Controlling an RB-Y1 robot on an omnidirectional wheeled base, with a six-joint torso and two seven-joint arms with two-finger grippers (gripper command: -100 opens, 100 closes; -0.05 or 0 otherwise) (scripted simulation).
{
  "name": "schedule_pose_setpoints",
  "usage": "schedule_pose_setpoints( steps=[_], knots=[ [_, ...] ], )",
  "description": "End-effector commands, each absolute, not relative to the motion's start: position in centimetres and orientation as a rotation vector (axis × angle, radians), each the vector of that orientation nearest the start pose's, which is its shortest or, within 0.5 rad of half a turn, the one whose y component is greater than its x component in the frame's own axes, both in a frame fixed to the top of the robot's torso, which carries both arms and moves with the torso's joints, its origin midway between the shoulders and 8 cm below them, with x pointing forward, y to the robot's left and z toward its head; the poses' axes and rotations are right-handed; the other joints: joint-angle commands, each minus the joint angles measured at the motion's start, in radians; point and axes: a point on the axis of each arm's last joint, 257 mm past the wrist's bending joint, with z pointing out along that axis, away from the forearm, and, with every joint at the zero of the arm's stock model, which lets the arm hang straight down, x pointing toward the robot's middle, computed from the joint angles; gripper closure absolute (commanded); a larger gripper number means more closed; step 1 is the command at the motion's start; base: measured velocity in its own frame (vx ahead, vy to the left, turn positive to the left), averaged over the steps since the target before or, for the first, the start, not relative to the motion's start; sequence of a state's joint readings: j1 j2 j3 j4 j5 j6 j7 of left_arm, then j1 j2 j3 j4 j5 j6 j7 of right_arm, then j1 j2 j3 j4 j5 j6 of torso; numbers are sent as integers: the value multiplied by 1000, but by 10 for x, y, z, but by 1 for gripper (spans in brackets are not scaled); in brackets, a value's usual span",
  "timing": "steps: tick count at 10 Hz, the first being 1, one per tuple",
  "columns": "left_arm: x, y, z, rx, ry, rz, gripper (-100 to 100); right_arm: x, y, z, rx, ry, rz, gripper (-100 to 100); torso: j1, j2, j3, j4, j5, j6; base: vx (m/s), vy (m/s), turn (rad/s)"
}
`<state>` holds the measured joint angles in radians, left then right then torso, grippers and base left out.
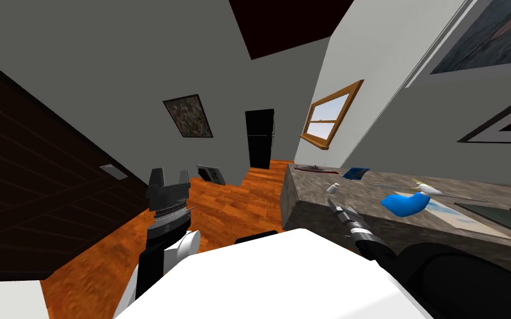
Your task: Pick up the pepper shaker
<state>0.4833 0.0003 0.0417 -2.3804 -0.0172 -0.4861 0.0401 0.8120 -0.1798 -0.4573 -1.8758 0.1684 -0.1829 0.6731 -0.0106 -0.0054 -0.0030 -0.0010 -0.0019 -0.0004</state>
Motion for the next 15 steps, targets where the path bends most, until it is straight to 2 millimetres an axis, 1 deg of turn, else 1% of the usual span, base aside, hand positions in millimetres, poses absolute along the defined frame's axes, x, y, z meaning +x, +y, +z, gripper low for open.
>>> schedule_pose_setpoints(
  steps=[1, 2, 3, 6, 7, 8, 9, 10, 11, 12, 14, 15],
  knots=[
    [323, 283, 71, -572, 541, -1315, 0, 196, -567, -270, 625, 1625, -333, -100, 0, 0, 0, 0, 0, 0, 99, -154, 179],
    [323, 283, 71, -572, 541, -1315, 0, 196, -567, -270, 625, 1625, -333, -100, -1, 1, 0, 0, 0, 0, 66, -118, 41],
    [323, 283, 71, -572, 541, -1315, 0, 178, -582, -277, 622, 1648, -413, -100, 2, 2, 1, 0, 0, 1, 103, -137, 197],
    [323, 283, 71, -572, 541, -1315, 0, 151, -600, -287, 619, 1680, -517, -100, -2, 0, 0, 0, -1, 0, 91, -178, 198],
    [323, 283, 71, -572, 541, -1315, 0, 137, -608, -292, 619, 1698, -571, -100, -1, 1, 1, 0, 0, 0, 95, -171, 238],
    [323, 283, 71, -572, 541, -1315, 0, 126, -612, -298, 624, 1711, -608, -100, -1, 0, 0, 0, 0, 0, 124, -172, 232],
    [323, 283, 71, -572, 541, -1315, 0, 121, -612, -303, 631, 1716, -624, -100, -1, -1, -1, 0, 0, 0, 124, -161, 189],
    [323, 283, 71, -572, 541, -1315, 0, 125, -612, -300, 629, 1710, -608, -100, 0, -2, -1, -1, 0, 0, 53, -74, 43],
    [323, 283, 71, -572, 541, -1315, 0, 124, -612, -300, 627, 1712, -612, 0, 5, 1, 0, 0, 1, 1, 3, -5, -1],
    [323, 283, 71, -572, 541, -1315, 0, 145, -618, -305, 582, 1726, -596, -100, 10, 4, 2, 1, 2, 1, -29, 39, -149],
    [323, 283, 71, -572, 540, -1315, 0, 154, -619, -316, 606, 1722, -577, -100, 15, 8, 4, 2, 3, 1, -44, 43, -51],
    [323, 283, 71, -572, 540, -1315, 0, 173, -625, -314, 551, 1734, -570, -100, 14, 8, 4, 2, 3, 1, -59, 50, -158]
  ],
)
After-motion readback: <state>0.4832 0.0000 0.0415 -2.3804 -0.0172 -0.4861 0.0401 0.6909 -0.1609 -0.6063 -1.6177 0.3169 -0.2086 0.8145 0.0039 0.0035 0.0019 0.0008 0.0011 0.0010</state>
